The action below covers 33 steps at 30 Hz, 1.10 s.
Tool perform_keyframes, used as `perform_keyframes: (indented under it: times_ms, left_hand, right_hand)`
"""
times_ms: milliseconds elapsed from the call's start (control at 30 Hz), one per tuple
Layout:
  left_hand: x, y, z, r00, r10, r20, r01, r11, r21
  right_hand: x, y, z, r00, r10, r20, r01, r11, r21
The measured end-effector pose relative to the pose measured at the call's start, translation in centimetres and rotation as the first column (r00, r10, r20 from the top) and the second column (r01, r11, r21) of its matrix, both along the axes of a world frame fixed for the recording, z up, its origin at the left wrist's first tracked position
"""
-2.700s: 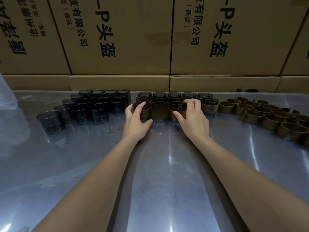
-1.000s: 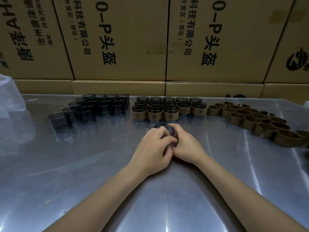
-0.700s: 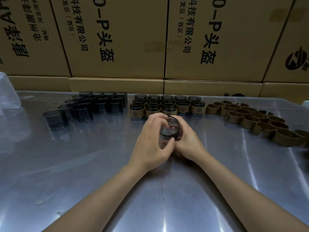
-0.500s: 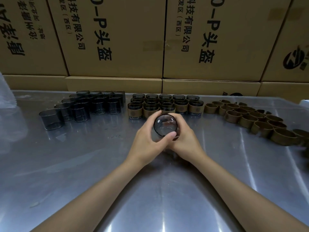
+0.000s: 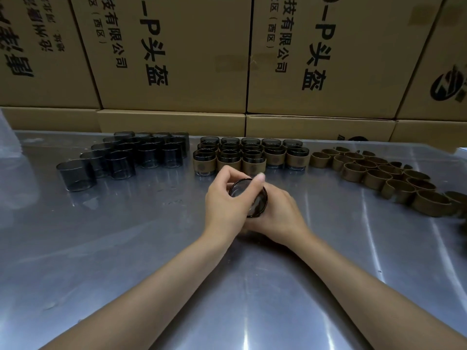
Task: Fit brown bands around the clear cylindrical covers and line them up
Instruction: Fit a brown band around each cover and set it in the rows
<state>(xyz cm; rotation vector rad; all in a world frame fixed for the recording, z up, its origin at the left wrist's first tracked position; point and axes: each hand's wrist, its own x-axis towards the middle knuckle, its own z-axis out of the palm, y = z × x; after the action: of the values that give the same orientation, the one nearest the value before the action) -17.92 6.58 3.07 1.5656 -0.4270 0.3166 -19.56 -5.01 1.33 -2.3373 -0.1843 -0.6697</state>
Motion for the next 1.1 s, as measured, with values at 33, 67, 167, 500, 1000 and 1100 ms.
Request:
perform_keyframes:
  times_ms: [33, 67, 167, 500, 1000, 1100]
  left_hand:
    - [0.1, 0.0, 0.1, 1.000, -0.004, -0.018, 0.003, 1.000, -0.022]
    - [0.2, 0.1, 0.2, 0.999, -0.012, -0.036, 0.010, 0.999, -0.046]
    - [0.3, 0.1, 0.4, 0.991, -0.074, -0.111, 0.061, 0.991, -0.117]
    - [1.7, 1.0, 0.3, 0.865, -0.472, -0.171, 0.455, 0.881, -0.130]
    - [0.5, 0.1, -0.2, 0.998, -0.056, -0.004, 0.056, 0.998, -0.014]
    - [0.7, 0.3, 0.2, 0.996, -0.046, -0.080, 0.041, 0.997, -0.073]
  right_hand:
    - [0.0, 0.0, 0.0, 1.000, 0.003, 0.009, -0.003, 1.000, 0.005]
    - [0.0, 0.0, 0.0, 1.000, 0.005, 0.017, -0.005, 1.000, 0.015]
    - [0.1, -0.1, 0.0, 0.999, 0.008, 0.037, -0.010, 0.997, 0.071]
    - [0.5, -0.9, 0.0, 0.999, 0.042, 0.004, -0.040, 0.922, 0.386]
    - [-0.1, 0.1, 0.2, 0.987, -0.146, 0.063, 0.154, 0.976, -0.153]
    - [-0.1, 0.1, 0.2, 0.990, -0.134, 0.049, 0.140, 0.978, -0.154]
